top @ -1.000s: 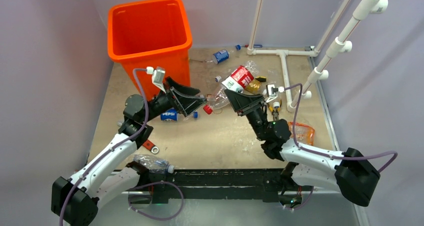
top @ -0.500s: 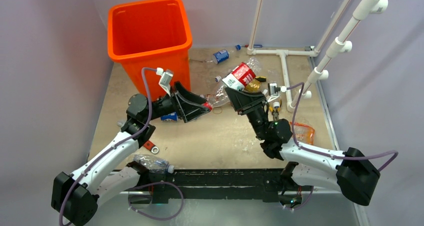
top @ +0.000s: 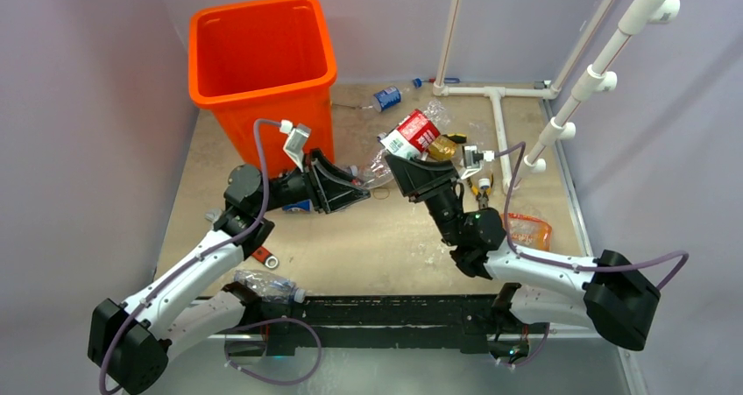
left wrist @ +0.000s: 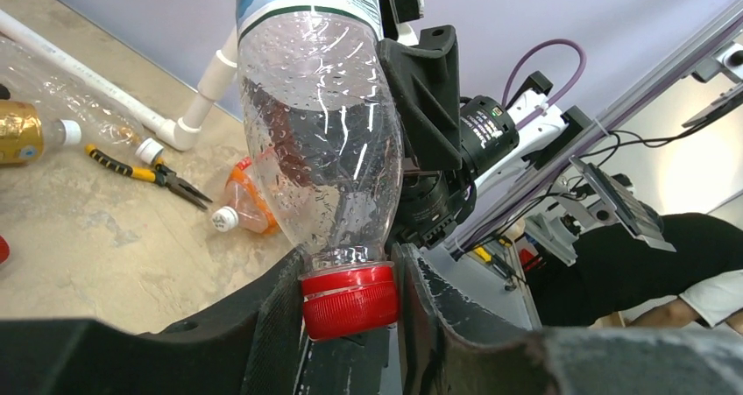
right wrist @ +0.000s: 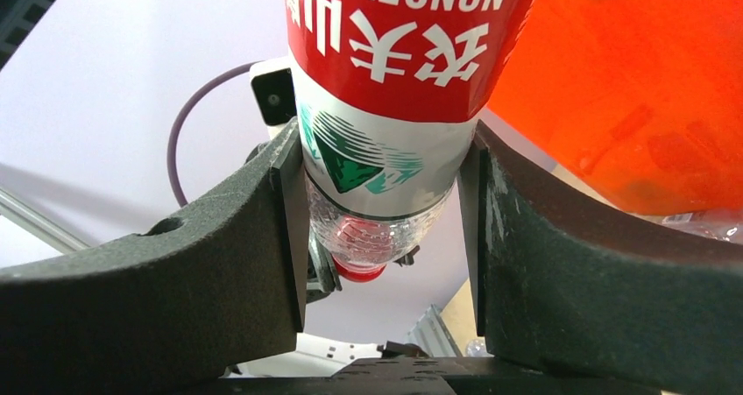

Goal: Put the plastic bottles in the bin
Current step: Pick up the plastic bottle at the center of the board.

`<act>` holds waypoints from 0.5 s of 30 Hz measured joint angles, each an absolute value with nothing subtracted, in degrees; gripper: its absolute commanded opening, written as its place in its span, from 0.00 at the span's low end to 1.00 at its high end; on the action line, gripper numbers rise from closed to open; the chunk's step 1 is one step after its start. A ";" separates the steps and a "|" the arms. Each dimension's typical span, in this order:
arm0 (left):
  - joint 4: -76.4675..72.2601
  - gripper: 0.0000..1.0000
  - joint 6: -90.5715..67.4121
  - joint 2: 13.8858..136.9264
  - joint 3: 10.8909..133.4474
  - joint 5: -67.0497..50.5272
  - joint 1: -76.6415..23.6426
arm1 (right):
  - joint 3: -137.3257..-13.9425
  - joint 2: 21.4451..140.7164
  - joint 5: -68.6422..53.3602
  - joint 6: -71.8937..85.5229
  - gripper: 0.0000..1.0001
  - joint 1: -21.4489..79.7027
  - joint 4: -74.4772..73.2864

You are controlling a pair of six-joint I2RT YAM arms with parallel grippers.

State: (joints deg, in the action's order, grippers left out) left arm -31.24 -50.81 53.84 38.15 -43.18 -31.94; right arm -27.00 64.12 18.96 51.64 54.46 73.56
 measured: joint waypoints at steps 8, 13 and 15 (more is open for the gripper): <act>-25.82 0.00 -46.78 51.88 39.83 -42.78 -32.05 | -27.22 60.99 18.35 47.97 0.91 55.09 70.11; -15.00 0.00 -38.89 48.36 44.82 -39.55 -32.03 | -32.80 51.37 17.98 40.73 0.99 55.09 48.36; -11.35 0.00 -35.51 46.87 46.96 -38.02 -32.03 | -35.27 47.03 18.04 37.43 0.99 55.09 39.62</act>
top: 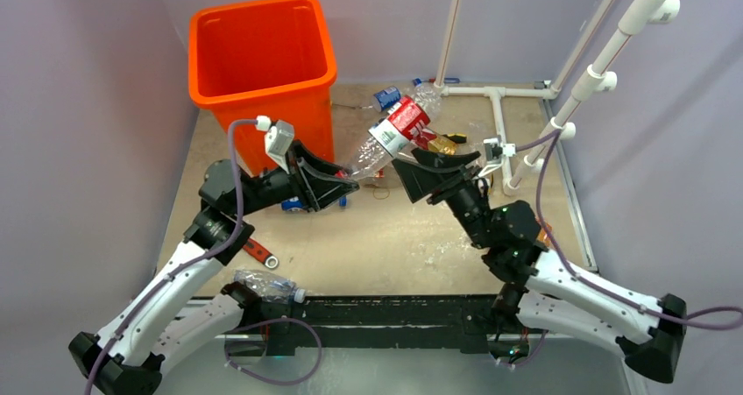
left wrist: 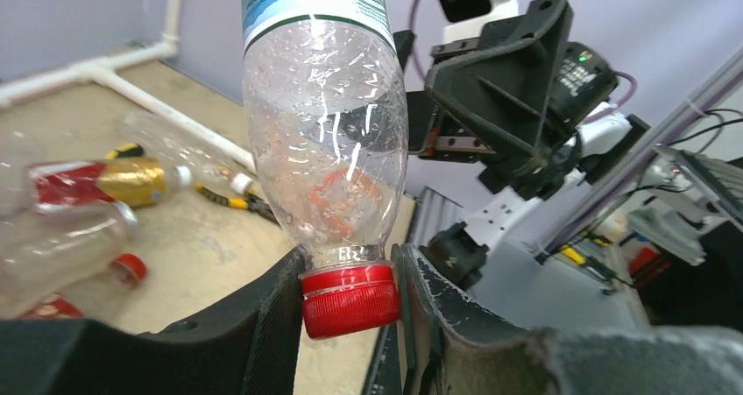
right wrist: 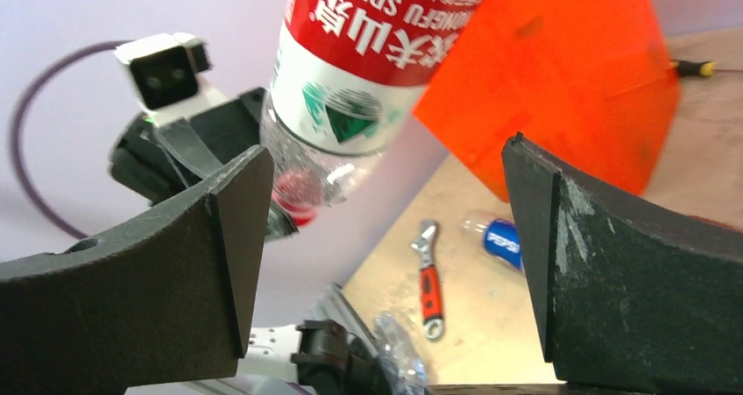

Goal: Put the plastic bottles in the bin
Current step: Pick up the plastic bottle at the center of the board.

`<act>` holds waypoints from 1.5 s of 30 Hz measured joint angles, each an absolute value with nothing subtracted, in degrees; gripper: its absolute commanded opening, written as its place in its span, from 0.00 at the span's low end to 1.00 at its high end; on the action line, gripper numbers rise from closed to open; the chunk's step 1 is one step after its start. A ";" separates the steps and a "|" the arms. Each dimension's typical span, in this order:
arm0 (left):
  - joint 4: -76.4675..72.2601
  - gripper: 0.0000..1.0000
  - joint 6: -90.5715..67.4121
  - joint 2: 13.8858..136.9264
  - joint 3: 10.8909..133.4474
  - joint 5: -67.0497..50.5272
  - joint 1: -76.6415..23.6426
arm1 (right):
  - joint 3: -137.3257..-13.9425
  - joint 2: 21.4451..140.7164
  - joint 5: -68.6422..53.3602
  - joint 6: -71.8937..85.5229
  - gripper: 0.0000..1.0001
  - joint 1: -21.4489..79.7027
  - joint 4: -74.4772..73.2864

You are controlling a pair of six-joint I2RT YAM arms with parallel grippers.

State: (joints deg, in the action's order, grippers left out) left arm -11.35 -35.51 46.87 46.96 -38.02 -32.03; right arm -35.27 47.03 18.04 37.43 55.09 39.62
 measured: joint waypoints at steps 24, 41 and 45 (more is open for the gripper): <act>24.34 0.00 -2.24 49.82 77.58 -21.08 -33.12 | -65.91 46.26 15.38 6.76 0.99 55.09 3.33; 43.66 0.00 -13.96 72.55 90.41 -29.67 -33.93 | -64.75 39.57 9.28 -27.62 0.99 55.09 0.51; 45.91 0.00 -17.39 71.11 90.11 -27.97 -33.93 | -60.71 39.62 9.34 -34.35 0.99 55.40 -0.34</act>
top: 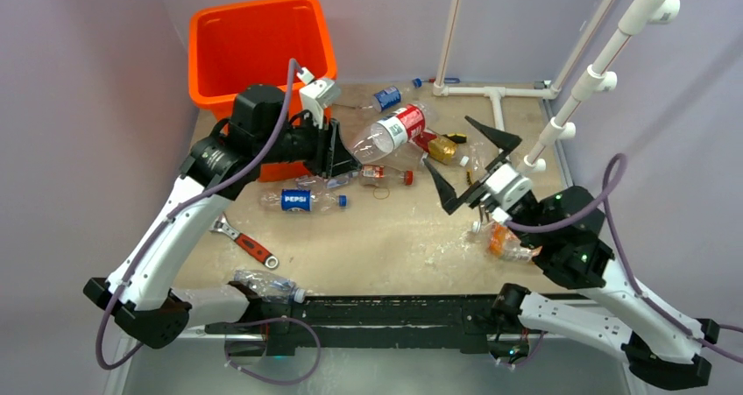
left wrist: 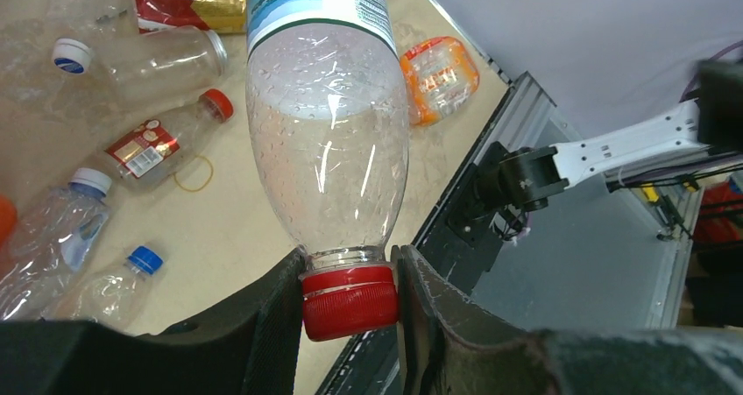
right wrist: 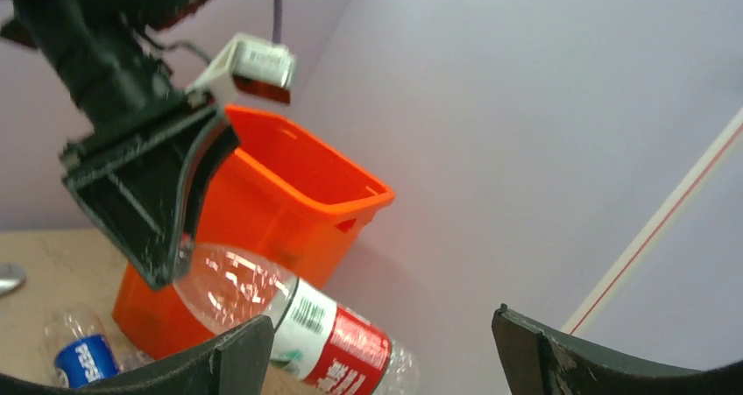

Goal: Put the plastic bottles in the bin
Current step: Pick up the plastic bottle at the center of the board.

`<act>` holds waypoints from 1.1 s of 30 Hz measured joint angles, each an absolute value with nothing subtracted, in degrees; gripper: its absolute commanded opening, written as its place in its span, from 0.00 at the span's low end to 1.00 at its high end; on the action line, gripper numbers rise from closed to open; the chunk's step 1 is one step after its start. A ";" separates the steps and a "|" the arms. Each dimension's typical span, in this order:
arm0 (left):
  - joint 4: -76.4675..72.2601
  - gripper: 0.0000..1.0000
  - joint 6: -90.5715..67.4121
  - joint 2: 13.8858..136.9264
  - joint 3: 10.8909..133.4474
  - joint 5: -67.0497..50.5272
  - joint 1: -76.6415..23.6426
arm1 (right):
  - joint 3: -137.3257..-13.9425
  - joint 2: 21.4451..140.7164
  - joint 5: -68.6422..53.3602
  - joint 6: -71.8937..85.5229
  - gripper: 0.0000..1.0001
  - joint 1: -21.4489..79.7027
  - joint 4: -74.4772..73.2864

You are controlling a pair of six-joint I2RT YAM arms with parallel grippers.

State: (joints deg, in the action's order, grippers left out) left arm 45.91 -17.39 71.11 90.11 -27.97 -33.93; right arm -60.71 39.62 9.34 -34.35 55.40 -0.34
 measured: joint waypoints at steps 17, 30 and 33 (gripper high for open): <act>44.40 0.00 -22.04 67.99 89.38 -29.32 -33.93 | -46.85 46.35 20.01 -58.98 0.97 73.12 8.91; 44.95 0.00 -21.98 66.57 86.30 -32.21 -33.93 | -39.83 55.27 26.00 -83.55 0.94 74.28 30.44; 44.51 0.00 -21.98 65.52 85.60 -33.36 -33.93 | -39.86 57.63 25.71 -84.90 0.93 72.64 34.02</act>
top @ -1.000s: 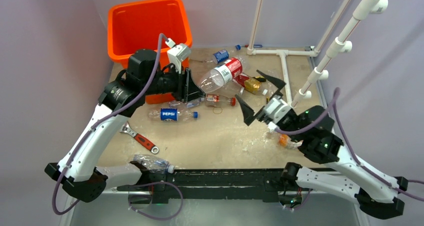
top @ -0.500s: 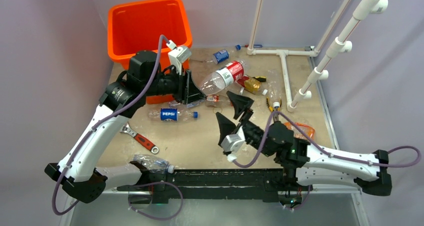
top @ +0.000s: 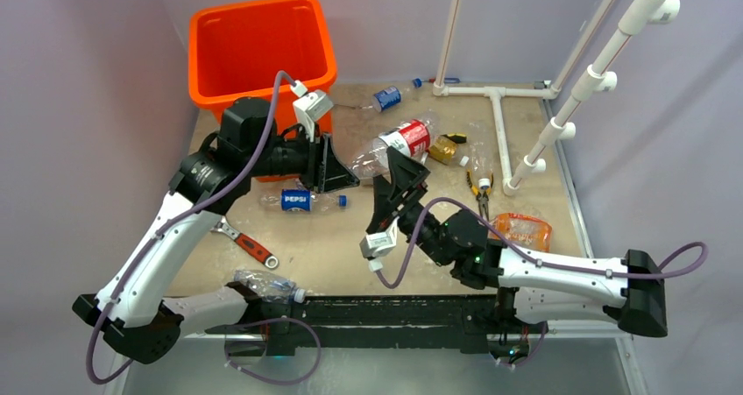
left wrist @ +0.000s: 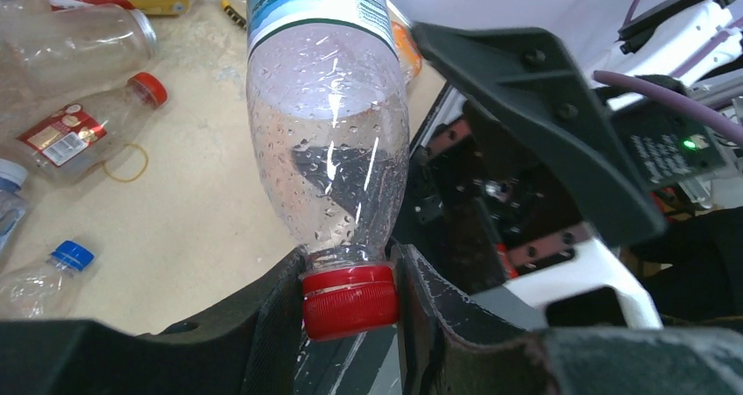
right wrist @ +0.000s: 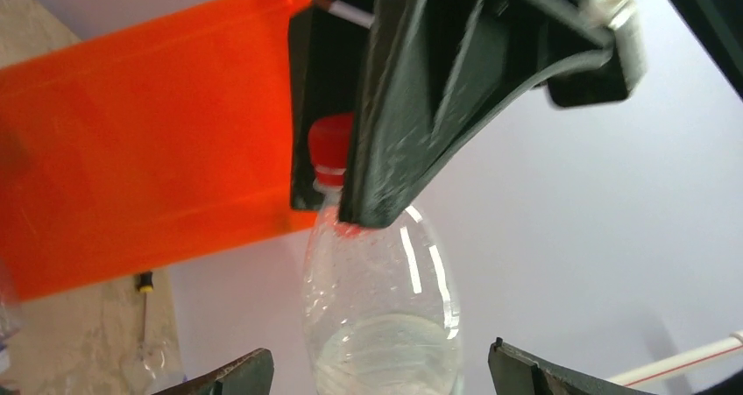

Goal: Put the plastic bottles in the bin
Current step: Pick up the plastic bottle at the center of the board.

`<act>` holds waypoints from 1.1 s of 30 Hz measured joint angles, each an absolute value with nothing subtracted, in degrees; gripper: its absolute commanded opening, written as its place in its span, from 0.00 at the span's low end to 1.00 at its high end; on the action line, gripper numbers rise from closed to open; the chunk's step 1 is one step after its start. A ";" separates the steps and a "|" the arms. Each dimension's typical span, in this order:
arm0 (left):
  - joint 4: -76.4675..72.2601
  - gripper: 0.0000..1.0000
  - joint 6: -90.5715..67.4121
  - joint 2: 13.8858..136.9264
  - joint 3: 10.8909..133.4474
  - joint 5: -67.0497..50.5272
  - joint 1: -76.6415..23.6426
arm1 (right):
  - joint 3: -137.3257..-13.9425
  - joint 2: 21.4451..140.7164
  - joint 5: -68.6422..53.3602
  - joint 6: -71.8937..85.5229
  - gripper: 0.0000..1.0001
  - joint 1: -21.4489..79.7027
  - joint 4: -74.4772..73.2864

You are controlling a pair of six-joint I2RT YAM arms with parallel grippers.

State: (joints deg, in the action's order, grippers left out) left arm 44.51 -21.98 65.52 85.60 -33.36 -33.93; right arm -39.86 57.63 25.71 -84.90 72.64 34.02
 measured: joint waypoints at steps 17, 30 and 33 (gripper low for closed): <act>40.64 0.36 -25.12 61.04 81.65 -35.79 -33.76 | -42.54 66.37 24.49 -87.13 0.49 67.44 44.99; 17.65 0.99 -30.92 48.49 75.83 -30.74 -33.89 | -43.40 58.89 24.40 -70.54 0.47 68.27 36.93; 8.60 0.99 -30.94 43.88 71.35 -26.06 -33.89 | -46.35 56.77 23.44 -56.03 0.47 68.36 30.28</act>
State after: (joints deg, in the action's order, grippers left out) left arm 8.60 -30.94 43.88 71.35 -26.06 -33.89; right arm -46.35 56.77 23.44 -56.03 68.36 30.28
